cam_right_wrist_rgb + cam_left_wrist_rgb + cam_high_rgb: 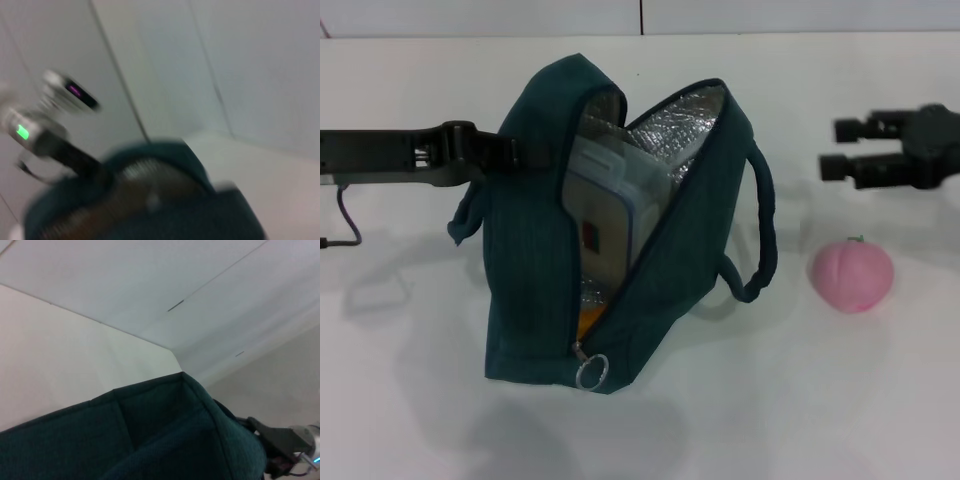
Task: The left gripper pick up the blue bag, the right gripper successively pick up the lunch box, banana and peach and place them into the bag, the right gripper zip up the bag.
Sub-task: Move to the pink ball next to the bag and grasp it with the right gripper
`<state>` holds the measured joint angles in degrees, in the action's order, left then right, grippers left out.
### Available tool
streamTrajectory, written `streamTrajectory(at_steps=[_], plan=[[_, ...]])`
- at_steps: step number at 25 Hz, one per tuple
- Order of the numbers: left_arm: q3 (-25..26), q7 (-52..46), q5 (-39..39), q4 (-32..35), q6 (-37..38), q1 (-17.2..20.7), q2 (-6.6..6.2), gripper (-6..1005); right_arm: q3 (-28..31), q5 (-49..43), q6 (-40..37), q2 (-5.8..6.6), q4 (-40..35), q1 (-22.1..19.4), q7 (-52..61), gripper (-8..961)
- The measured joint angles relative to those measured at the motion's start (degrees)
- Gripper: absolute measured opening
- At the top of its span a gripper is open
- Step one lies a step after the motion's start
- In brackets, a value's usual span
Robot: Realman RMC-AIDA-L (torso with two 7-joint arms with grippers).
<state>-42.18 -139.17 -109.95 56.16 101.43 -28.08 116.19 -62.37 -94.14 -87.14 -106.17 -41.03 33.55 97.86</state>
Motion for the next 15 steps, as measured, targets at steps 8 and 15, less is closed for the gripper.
streamTrajectory(at_steps=[8,15], plan=[[0.0,0.4,0.0,-0.2,-0.5,0.1,0.18,32,0.3,-18.7,1.1,0.62,-4.8,1.7,11.4,771],[0.0,0.4,0.0,-0.2,-0.5,0.0,0.28,32,0.0,-32.9,-3.3,-2.58,-14.4,4.6,20.2,769]])
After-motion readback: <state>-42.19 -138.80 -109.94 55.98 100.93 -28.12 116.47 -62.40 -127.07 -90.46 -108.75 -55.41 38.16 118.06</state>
